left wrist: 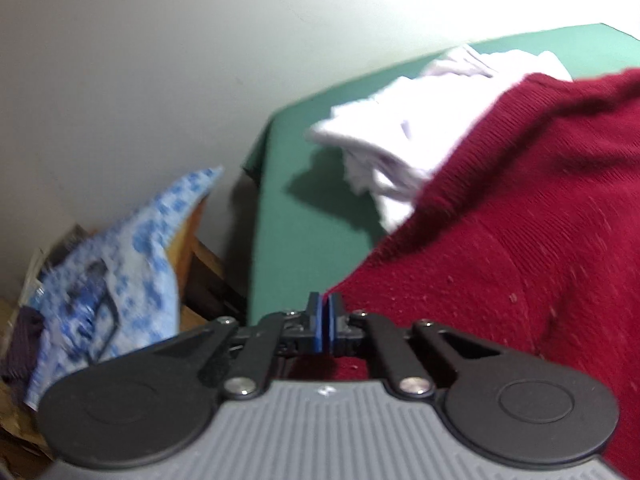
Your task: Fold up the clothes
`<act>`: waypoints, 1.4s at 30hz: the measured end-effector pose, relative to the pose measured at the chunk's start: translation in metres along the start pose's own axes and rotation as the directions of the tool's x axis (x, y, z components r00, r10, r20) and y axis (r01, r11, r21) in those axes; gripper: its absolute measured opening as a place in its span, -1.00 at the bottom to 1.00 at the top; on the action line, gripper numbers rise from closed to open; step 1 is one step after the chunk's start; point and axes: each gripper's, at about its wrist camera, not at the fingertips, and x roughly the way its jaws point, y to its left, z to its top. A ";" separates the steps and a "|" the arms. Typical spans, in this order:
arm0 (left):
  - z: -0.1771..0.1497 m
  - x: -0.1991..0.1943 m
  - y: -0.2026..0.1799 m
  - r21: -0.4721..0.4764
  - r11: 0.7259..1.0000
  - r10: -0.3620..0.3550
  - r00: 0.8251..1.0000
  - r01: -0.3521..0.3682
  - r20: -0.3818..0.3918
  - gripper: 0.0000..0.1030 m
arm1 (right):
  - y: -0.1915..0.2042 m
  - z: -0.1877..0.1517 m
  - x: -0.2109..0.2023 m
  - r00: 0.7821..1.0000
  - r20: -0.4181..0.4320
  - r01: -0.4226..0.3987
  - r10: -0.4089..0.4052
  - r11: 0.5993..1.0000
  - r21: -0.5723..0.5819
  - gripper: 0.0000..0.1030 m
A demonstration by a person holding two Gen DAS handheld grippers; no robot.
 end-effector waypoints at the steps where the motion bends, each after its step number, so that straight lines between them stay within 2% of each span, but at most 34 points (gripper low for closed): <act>1: 0.007 0.001 0.006 -0.001 1.000 0.015 1.000 -0.015 0.011 -0.95 | 0.000 0.000 0.000 1.000 -0.001 0.002 -0.002 1.000 0.002 0.61; 4: 0.029 0.012 0.023 -0.013 0.998 0.056 0.998 -0.056 0.025 -0.89 | -0.002 0.000 0.001 1.000 -0.005 0.006 -0.006 1.000 0.008 0.65; 5: 0.035 0.018 0.025 -0.014 0.996 0.087 0.996 -0.086 0.024 -0.98 | -0.002 0.001 0.001 1.000 -0.006 0.009 -0.009 1.000 0.010 0.66; 7: 0.043 0.034 0.027 -0.012 0.987 0.162 0.987 -0.162 0.014 -0.99 | -0.002 0.001 0.002 1.000 -0.009 0.013 -0.013 1.000 0.014 0.68; 8: 0.044 0.043 0.030 -0.021 0.987 0.161 0.987 -0.161 -0.008 -0.98 | -0.002 0.001 0.002 1.000 -0.010 0.015 -0.014 1.000 0.016 0.69; 10: 0.040 0.051 0.035 -0.051 0.990 0.133 0.990 -0.135 -0.048 -0.97 | -0.002 0.001 0.003 1.000 -0.011 0.018 -0.018 1.000 0.016 0.70; 12: 0.030 0.041 0.041 -0.097 0.991 0.084 0.996 -0.088 -0.043 -0.96 | -0.002 0.001 0.003 1.000 -0.012 0.018 -0.018 1.000 0.018 0.71; 14: 0.017 0.015 0.042 -0.122 0.992 0.016 1.000 -0.017 -0.009 -0.88 | -0.002 0.001 0.003 1.000 -0.012 0.018 -0.017 1.000 0.019 0.71; 16: 0.000 -0.020 0.034 -0.108 0.993 -0.036 0.998 0.040 0.042 -0.82 | -0.002 0.001 0.003 1.000 -0.013 0.016 -0.016 1.000 0.020 0.71; 18: -0.021 -0.055 0.017 -0.076 0.989 -0.116 0.990 0.123 0.084 -0.68 | -0.003 0.001 0.004 1.000 -0.014 0.013 -0.012 1.000 0.023 0.71; 19: -0.032 -0.069 0.008 -0.066 0.982 -0.170 0.981 0.176 0.092 -0.46 | -0.004 0.002 0.004 1.000 -0.015 0.010 -0.010 1.000 0.026 0.71; 23: -0.076 -0.109 -0.026 -0.051 0.955 -0.290 0.956 0.292 0.051 -0.41 | -0.010 0.003 0.004 0.999 -0.036 -0.008 0.010 0.998 0.062 0.71; 28: -0.132 -0.142 -0.030 -0.066 0.950 -0.309 0.950 0.306 -0.041 -0.39 | -0.025 -0.009 -0.045 0.993 -0.101 -0.060 0.066 0.996 0.061 0.64; 30: -0.149 -0.155 -0.026 -0.108 0.939 -0.336 0.939 0.327 -0.074 -0.36 | -0.033 -0.026 -0.071 0.982 -0.142 -0.116 0.124 0.991 0.058 0.44; 32: -0.162 -0.169 -0.021 -0.163 0.921 -0.371 0.924 0.354 -0.090 -0.22 | -0.042 -0.043 -0.094 0.963 -0.189 -0.178 0.192 0.980 0.085 0.31; 35: -0.179 -0.189 -0.025 -0.223 0.893 -0.421 0.901 0.391 -0.107 -0.14 | -0.056 -0.060 -0.117 0.941 -0.217 -0.235 0.260 0.963 0.135 0.26; 37: -0.191 -0.204 -0.038 -0.224 0.896 -0.416 0.901 0.383 -0.123 -0.14 | -0.063 -0.066 -0.128 0.921 -0.235 -0.283 0.310 0.949 0.141 0.21; 39: -0.201 -0.220 -0.055 -0.211 0.913 -0.379 0.917 0.349 -0.123 -0.10 | -0.066 -0.072 -0.137 0.896 -0.260 -0.340 0.359 0.933 0.117 0.19; 41: -0.210 -0.234 -0.072 -0.203 0.920 -0.361 0.926 0.334 -0.112 0.13 | -0.067 -0.078 -0.147 0.865 -0.287 -0.404 0.412 0.910 0.088 0.21; 42: -0.214 -0.239 -0.079 -0.206 0.924 -0.347 0.933 0.321 -0.100 0.15 | -0.067 -0.083 -0.153 0.842 -0.290 -0.451 0.455 0.889 0.083 0.25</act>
